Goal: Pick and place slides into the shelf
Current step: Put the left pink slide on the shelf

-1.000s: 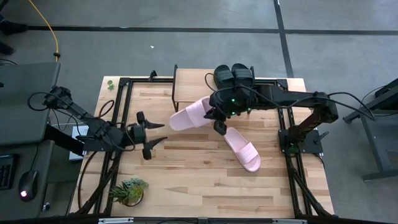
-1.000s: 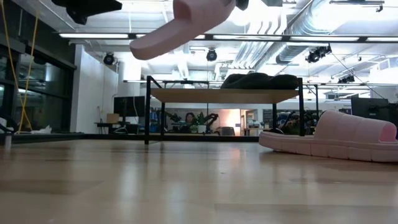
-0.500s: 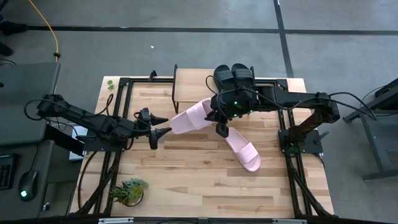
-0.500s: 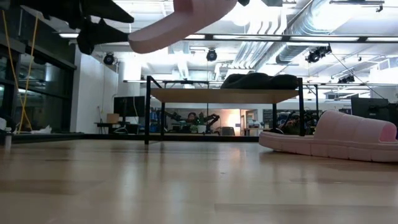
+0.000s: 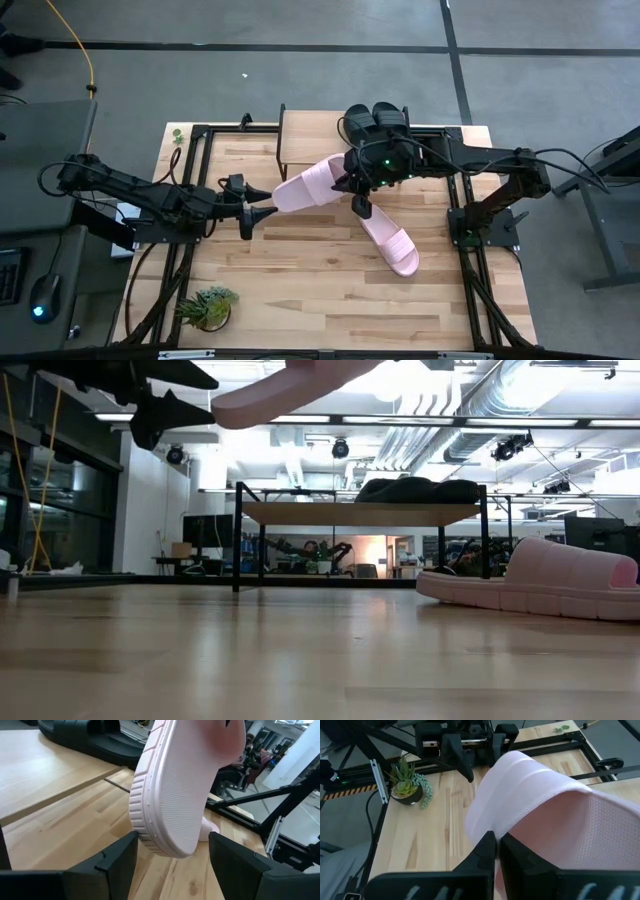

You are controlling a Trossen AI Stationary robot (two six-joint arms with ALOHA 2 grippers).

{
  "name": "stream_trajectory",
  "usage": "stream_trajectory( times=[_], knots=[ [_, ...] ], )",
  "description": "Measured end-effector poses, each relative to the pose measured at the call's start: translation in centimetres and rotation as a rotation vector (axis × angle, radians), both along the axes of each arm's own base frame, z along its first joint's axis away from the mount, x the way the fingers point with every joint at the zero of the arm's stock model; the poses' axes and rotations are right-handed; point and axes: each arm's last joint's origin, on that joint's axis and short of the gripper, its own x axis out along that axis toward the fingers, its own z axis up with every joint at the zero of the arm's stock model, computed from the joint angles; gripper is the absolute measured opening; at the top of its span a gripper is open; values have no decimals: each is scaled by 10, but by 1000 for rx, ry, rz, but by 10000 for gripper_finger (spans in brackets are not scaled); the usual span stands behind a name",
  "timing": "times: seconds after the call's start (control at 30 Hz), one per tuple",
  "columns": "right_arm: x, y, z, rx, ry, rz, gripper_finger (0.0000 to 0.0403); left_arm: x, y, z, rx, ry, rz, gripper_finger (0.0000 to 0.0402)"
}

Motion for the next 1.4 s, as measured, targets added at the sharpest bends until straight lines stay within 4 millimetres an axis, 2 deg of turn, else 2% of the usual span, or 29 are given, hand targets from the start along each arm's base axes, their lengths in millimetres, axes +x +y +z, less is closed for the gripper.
stream_trajectory(
  times=[0.37, 0.97, 1.4],
  knots=[
    [1, 0, 3, -9, -29, 15, 0, 1, 0, 2, 13, -17, -7, 225],
    [0, 27, 2, 30, -27, 113, 0, 1, -2, 2, 5, -15, -77, 225],
    [-3, 31, -3, 40, 37, 104, 0, 1, -3, 3, 6, -22, -95, 225]
  ],
)
